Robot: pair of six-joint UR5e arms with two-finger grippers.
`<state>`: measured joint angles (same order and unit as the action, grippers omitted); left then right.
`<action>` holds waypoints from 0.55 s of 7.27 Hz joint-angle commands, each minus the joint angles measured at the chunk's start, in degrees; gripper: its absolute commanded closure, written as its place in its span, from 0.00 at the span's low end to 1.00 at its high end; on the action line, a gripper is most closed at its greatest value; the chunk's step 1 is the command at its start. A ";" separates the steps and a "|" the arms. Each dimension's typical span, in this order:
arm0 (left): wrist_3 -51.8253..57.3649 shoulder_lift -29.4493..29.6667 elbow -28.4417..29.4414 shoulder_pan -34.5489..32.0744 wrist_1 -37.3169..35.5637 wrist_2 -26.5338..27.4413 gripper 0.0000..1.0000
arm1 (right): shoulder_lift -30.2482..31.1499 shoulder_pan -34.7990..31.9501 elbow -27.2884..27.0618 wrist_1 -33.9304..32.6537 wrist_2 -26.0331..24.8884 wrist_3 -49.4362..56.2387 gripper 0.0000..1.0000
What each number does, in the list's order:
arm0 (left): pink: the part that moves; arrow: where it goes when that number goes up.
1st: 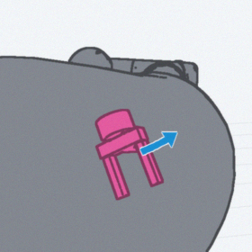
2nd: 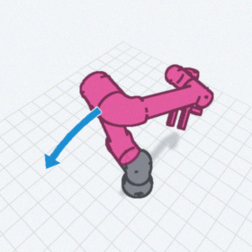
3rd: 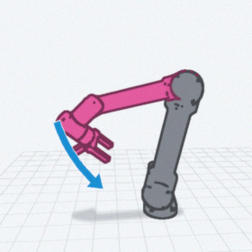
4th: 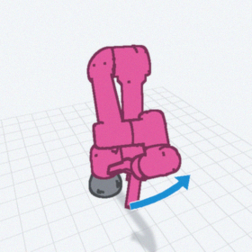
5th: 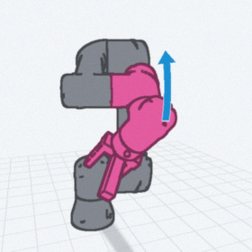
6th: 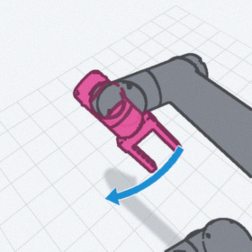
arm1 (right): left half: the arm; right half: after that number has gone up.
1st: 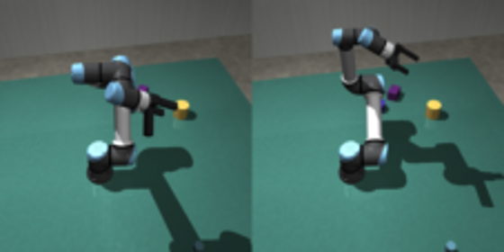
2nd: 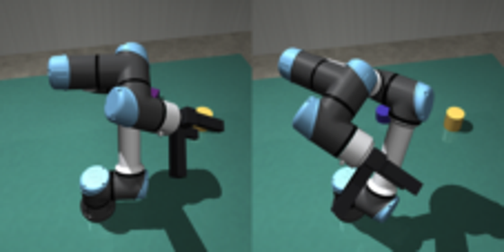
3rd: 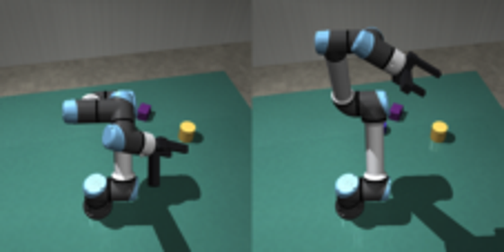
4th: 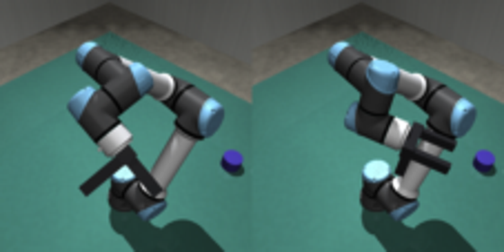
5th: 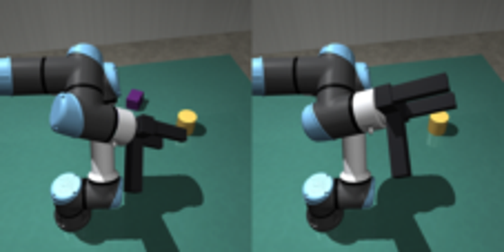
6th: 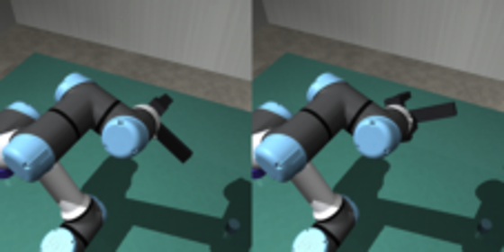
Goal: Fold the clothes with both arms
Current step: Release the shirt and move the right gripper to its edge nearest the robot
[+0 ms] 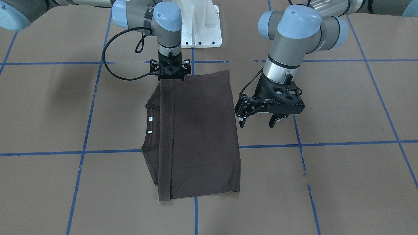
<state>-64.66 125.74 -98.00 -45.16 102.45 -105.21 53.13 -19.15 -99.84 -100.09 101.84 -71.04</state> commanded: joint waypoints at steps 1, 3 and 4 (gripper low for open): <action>-0.03 -0.05 0.27 0.86 0.03 0.01 0.00 | -0.75 1.04 1.22 -3.34 -0.06 0.63 0.00; -0.03 -0.49 0.44 1.12 0.21 -0.17 0.00 | -0.83 0.95 1.31 -5.55 -0.15 3.27 0.00; -0.03 -0.75 0.44 1.21 0.47 -0.17 0.00 | -0.83 0.86 1.40 -5.90 -0.23 4.14 0.00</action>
<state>-64.69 125.32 -97.61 -44.06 102.68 -105.34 52.31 -18.22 -98.57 -105.31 101.68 -67.94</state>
